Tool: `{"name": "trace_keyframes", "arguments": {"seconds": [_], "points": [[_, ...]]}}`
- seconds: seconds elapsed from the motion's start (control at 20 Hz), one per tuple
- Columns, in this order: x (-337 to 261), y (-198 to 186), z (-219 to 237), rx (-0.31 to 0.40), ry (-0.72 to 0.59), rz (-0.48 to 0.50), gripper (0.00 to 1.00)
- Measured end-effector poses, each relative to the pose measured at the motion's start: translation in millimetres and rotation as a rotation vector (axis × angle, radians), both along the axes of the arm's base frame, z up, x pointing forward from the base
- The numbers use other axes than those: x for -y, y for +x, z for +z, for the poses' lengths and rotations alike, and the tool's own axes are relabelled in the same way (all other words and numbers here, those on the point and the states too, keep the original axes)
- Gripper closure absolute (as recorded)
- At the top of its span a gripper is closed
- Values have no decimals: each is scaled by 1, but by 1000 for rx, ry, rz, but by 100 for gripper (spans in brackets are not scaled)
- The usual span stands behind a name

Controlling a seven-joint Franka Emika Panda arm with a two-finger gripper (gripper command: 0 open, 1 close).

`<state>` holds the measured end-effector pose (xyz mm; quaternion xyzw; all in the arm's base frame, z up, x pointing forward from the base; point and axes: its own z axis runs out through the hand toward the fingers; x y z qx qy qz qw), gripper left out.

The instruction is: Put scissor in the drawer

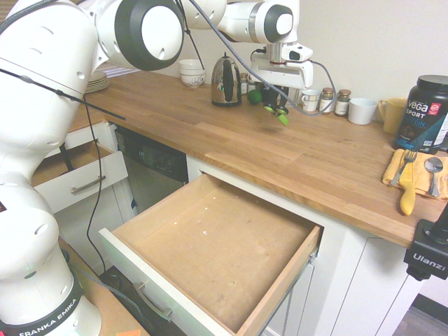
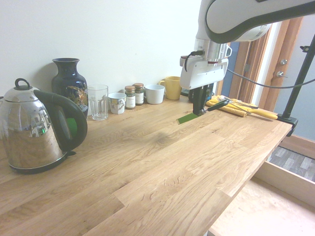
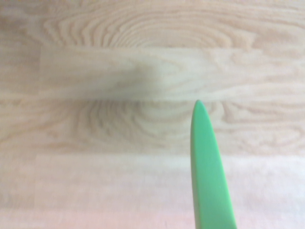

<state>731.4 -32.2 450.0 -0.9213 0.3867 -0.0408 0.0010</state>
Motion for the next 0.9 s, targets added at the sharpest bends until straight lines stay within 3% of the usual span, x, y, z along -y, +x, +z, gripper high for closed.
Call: {"name": "trace_keyframes", "arguments": {"seconds": [0.35, 0.9], "points": [[-3, -52, 26, 10, 12, -5, 100], [-2, -161, 9, 1, 21, -36, 100]]}}
